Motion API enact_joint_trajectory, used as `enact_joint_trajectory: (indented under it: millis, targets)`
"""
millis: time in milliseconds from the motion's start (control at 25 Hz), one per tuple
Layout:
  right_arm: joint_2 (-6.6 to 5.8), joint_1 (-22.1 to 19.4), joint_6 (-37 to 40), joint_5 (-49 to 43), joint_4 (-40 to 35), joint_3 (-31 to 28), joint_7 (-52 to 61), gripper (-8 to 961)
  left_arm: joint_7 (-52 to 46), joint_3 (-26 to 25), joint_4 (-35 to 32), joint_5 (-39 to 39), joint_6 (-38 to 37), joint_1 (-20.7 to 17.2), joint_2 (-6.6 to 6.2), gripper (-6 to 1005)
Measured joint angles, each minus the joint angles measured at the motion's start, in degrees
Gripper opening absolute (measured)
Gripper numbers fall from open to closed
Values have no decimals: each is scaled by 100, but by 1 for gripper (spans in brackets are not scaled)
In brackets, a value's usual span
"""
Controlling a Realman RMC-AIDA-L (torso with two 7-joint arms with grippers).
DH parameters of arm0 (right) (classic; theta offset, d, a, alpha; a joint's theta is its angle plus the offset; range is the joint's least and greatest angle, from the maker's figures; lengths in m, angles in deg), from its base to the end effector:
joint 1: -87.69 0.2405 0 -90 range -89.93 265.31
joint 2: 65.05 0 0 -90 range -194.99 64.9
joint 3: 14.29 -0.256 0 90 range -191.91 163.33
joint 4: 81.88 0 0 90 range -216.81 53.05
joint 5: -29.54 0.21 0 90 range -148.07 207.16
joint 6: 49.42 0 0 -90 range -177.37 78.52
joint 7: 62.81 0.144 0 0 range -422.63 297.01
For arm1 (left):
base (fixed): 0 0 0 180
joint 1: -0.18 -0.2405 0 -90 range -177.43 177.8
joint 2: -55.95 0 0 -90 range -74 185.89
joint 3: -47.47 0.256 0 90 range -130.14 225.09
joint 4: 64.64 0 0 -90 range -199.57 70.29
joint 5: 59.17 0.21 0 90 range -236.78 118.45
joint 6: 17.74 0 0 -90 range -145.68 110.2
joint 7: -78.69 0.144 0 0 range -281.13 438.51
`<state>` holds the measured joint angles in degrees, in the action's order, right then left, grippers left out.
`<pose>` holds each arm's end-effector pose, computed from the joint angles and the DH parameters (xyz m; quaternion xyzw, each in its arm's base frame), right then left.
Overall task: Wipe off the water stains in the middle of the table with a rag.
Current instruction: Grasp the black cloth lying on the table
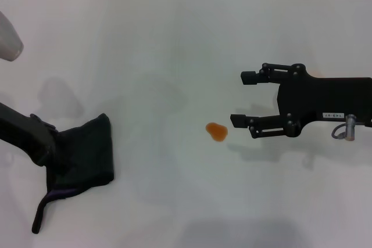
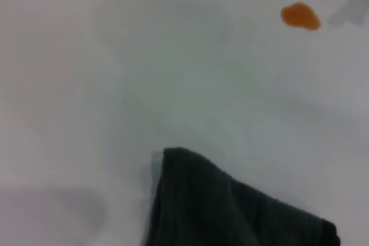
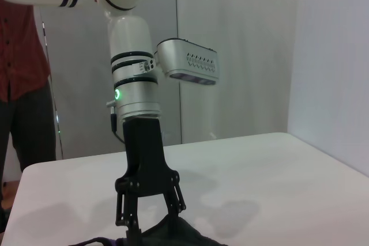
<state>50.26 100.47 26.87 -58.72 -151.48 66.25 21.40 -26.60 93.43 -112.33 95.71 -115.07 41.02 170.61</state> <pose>0.2001 0.3019 0.0059 -0.9610 0.0628 0.2284 0.1429 -0.2754 0.3457 0.0349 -0.9454 -0.2918 0.1425 0.0281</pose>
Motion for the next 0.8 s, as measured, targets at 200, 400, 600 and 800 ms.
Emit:
enact_joint_trajectory:
  millis: [200, 400, 600, 800]
  targets:
    - [0, -4, 0, 4, 36, 5, -11, 828, -53, 19, -10, 192, -25, 159, -3, 883]
    - [0, -4, 2, 134, 93, 36, -128, 828, -60, 54, 2, 220, -19, 211, -5, 883]
    - [0, -4, 8, 214, 129, 40, -218, 828, -57, 72, 24, 224, 11, 255, 33, 883]
    - [0, -4, 9, 214, 140, 40, -230, 828, -48, 79, 21, 227, 61, 260, 94, 883]
